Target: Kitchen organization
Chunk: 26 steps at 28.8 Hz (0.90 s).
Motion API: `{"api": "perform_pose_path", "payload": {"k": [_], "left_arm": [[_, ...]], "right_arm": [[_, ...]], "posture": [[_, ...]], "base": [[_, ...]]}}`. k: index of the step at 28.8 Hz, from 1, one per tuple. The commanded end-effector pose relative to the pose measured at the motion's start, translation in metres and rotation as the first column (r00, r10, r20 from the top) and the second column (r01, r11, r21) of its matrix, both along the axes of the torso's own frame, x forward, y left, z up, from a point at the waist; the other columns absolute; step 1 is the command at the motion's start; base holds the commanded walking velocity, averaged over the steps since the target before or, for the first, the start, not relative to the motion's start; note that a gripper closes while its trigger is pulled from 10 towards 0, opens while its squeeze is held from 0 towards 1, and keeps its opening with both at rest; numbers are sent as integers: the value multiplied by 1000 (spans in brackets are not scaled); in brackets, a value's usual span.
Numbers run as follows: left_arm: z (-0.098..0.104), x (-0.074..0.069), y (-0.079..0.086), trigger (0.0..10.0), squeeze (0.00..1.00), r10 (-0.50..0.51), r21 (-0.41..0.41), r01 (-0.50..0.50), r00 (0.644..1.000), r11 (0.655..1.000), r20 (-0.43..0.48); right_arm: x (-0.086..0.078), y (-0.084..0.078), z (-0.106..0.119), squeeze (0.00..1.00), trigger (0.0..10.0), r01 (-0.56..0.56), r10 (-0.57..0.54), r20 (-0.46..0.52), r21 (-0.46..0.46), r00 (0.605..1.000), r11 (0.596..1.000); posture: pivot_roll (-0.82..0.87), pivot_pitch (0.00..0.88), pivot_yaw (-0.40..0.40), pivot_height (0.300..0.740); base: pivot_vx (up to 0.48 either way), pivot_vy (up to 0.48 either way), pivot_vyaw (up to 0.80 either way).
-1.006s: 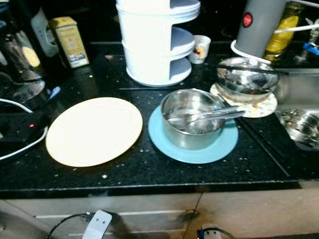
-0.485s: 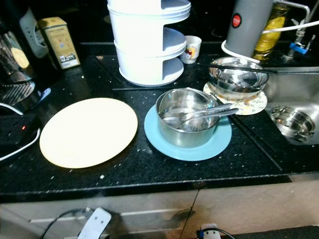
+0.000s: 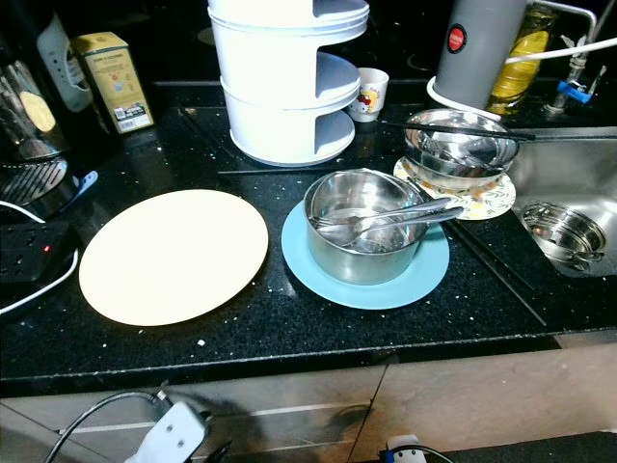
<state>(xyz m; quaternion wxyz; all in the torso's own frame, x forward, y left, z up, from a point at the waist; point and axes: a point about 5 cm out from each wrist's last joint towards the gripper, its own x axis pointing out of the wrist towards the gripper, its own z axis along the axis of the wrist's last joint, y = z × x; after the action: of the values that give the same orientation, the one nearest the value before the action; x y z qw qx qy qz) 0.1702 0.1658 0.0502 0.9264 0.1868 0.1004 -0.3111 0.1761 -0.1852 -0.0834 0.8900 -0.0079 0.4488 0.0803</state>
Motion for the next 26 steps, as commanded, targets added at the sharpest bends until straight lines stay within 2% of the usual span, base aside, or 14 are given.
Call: {"api": "perform_pose_path", "payload": {"k": [1,6,10,11,12,13,14,15,20,22,23,25,26], "left_arm": [[9,-10,0,10000,0,-51,-38,51,999,998,5],[29,-19,3,10000,0,-95,-84,96,995,992,18],[62,-19,7,10000,0,-155,-133,163,986,978,65],[62,-19,7,10000,0,-155,-133,163,986,978,65],[70,-22,6,10000,0,-180,-147,189,981,971,69],[70,-22,6,10000,0,-180,-147,189,981,971,69],[80,-27,4,10000,0,-213,-164,222,975,961,69],[80,-27,4,10000,0,-213,-164,222,975,961,69],[105,-36,0,10000,0,-270,-213,282,959,936,83],[121,-35,0,10000,0,-273,-251,294,955,922,113],[121,-35,0,10000,0,-273,-251,294,955,922,113],[138,-31,-1,10000,0,-274,-288,305,951,908,145],[138,-31,-1,10000,0,-274,-288,305,951,908,145]], "right_arm": [[-12,1,-5,0,10000,-20,21,-27,11,999,1000],[-14,-3,-5,0,10000,-26,27,-18,12,999,1000],[-3,-7,4,0,10000,-39,36,66,50,997,998],[-3,-7,4,0,10000,-39,36,66,50,997,998],[-1,-7,5,0,10000,-51,47,73,53,996,997],[-1,-7,5,0,10000,-51,47,73,53,996,997],[-2,-10,5,0,10000,-55,52,69,47,996,997],[-2,-10,5,0,10000,-55,52,69,47,996,997],[-8,-15,3,0,10000,-56,55,43,32,998,998],[-10,-14,1,0,10000,-62,61,31,35,998,997],[-10,-14,1,0,10000,-62,61,31,35,998,997],[-12,-14,1,0,10000,-67,66,27,38,997,997],[-12,-14,1,0,10000,-67,66,27,38,997,997]], "posture": [[-25,161,-21,740],[-23,166,-27,740],[-16,174,-32,740],[-16,174,-32,740],[-16,176,-30,740],[-16,176,-30,740],[-15,177,-30,740],[-15,177,-30,740],[-4,178,-37,740],[0,179,-40,740],[0,179,-40,740],[4,181,-42,740],[4,181,-42,740]], "base": [[0,0,0],[0,0,0],[0,0,0],[0,0,0],[0,0,0],[0,0,0],[0,0,0],[0,0,0],[0,0,0],[0,0,0],[0,0,0],[0,0,0],[0,0,0]]}}
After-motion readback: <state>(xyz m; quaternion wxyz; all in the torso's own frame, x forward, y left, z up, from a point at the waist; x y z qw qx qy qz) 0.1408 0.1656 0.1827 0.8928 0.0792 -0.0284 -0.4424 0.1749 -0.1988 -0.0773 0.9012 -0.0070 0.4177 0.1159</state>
